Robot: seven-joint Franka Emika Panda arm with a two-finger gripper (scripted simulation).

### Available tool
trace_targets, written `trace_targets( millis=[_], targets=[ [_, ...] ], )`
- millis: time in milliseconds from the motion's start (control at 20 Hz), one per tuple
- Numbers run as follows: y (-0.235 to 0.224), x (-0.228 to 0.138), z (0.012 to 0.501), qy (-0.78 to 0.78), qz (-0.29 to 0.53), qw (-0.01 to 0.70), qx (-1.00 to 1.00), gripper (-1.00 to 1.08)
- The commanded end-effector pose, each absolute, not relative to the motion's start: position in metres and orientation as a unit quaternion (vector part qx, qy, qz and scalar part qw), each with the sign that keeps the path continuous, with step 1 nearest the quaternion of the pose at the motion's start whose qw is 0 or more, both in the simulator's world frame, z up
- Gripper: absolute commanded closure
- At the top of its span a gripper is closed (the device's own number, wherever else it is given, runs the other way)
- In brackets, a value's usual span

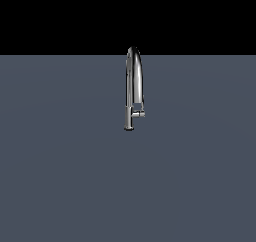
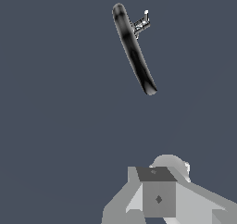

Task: Turn on the faucet by rotating a designated handle.

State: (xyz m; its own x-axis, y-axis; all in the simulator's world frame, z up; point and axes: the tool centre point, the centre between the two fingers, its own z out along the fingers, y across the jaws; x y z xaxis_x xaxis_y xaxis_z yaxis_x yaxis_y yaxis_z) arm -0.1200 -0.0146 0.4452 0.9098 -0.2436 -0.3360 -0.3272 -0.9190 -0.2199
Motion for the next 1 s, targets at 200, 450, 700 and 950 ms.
trace_targets(
  millis=[200,450,700,950],
  targets=[
    [-0.020,-0.084,0.426,0.187,0.197,0.177,-0.946,1.08],
    [-0.025,-0.058,0.409,0.216,0.231,0.207,-0.926,1.08],
    [-0.030,-0.034,0.389,0.246,0.265,0.238,-0.901,1.08],
    [-0.036,-0.010,0.367,0.275,0.299,0.269,-0.873,1.08]
  ],
)
